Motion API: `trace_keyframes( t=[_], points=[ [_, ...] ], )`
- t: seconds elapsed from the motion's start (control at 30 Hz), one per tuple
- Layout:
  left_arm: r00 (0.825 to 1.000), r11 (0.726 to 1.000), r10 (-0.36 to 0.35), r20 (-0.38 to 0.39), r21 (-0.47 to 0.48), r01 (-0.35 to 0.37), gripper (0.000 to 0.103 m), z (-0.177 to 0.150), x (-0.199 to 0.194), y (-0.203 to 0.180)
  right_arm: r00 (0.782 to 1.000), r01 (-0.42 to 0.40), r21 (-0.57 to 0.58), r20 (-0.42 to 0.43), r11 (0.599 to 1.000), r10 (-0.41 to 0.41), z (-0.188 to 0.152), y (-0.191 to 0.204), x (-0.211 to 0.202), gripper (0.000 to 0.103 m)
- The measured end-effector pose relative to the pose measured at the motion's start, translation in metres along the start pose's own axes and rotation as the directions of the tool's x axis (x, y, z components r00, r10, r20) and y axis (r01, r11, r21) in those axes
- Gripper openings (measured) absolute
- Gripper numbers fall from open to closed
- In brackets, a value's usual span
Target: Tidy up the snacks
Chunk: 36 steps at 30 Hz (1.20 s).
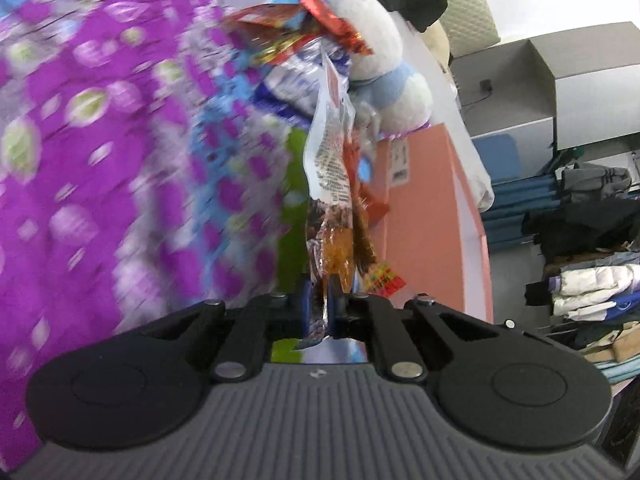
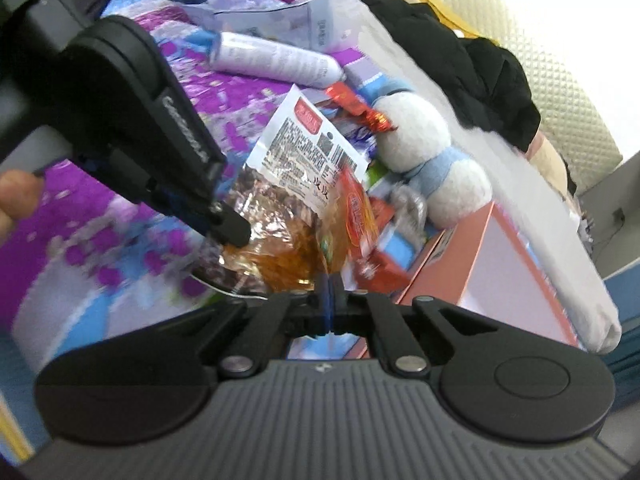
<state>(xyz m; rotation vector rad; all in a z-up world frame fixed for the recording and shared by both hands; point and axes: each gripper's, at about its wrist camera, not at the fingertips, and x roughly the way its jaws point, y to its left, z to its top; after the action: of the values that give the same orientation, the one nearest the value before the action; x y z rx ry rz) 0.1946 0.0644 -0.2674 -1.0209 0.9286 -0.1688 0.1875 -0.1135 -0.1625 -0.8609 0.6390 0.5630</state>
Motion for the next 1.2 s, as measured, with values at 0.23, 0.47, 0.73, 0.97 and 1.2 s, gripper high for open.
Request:
trace_keyframes(
  t=[0.23,0.47,0.73,0.97,1.2],
  points=[
    [0.999,0.999,0.045,0.008,-0.025,-0.044,0.009,-0.041,-0.049,0.030,0.999,-0.048,0.051,-0.021,0.998,0.049,-0.024,0.034,-0.026,0.003],
    [0.997,0.996,0.075,0.019,-0.039,-0.075,0.009,-0.057,-0.087,0.043,0.992,-0.118,0.130,-0.029,0.984,0.123,-0.043,0.052,-0.047,0.003],
    [0.988,0.988,0.151,0.039,0.007,-0.151,0.010,-0.063,-0.120,0.048,0.984,-0.168,0.194,-0.029,0.966,0.177,-0.055,0.065,-0.062,0.003],
    [0.957,0.958,0.286,0.049,0.021,-0.287,0.071,-0.057,-0.128,0.048,0.965,-0.241,0.332,-0.020,0.912,0.262,-0.066,0.063,-0.057,0.020],
    [0.933,0.930,0.345,0.105,0.100,-0.355,0.091,-0.054,-0.120,0.027,0.967,-0.240,0.454,0.031,0.858,0.254,-0.073,0.047,-0.054,0.071]
  ],
)
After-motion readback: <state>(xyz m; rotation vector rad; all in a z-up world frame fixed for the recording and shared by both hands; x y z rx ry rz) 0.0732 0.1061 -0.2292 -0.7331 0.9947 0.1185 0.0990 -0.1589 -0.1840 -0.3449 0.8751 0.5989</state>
